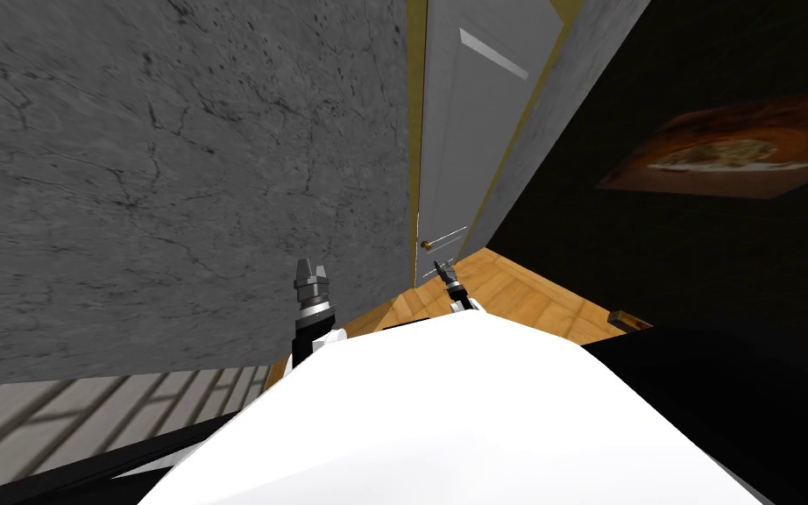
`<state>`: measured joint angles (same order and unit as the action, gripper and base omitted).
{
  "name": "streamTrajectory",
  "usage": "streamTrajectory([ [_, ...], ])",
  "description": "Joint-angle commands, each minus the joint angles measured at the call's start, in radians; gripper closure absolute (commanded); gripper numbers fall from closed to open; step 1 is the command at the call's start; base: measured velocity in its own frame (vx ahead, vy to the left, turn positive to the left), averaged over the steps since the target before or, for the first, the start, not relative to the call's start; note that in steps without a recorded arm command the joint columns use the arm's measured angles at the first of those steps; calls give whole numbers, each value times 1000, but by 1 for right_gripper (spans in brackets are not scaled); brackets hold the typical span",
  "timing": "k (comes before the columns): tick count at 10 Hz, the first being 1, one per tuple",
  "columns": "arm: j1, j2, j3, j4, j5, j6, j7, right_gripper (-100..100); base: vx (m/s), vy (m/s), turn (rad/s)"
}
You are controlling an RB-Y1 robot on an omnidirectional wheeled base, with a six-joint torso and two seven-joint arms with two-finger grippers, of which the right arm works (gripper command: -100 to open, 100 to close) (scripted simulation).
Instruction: Pull the door open
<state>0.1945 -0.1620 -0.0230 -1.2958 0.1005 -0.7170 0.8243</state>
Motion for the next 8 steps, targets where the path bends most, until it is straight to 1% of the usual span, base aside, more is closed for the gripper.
streamTrajectory([
  [1,-15,-4,0,45,4,-10,41,-100,69,-80,108],
  [6,-58,-17,0,174,16,-39,150,-100,58,-85,117],
  [7,-58,-17,0,174,16,-39,150,-100,42,-56,38],
  [8,-66,-19,1,198,18,-44,170,-100,42,-45,58],
])
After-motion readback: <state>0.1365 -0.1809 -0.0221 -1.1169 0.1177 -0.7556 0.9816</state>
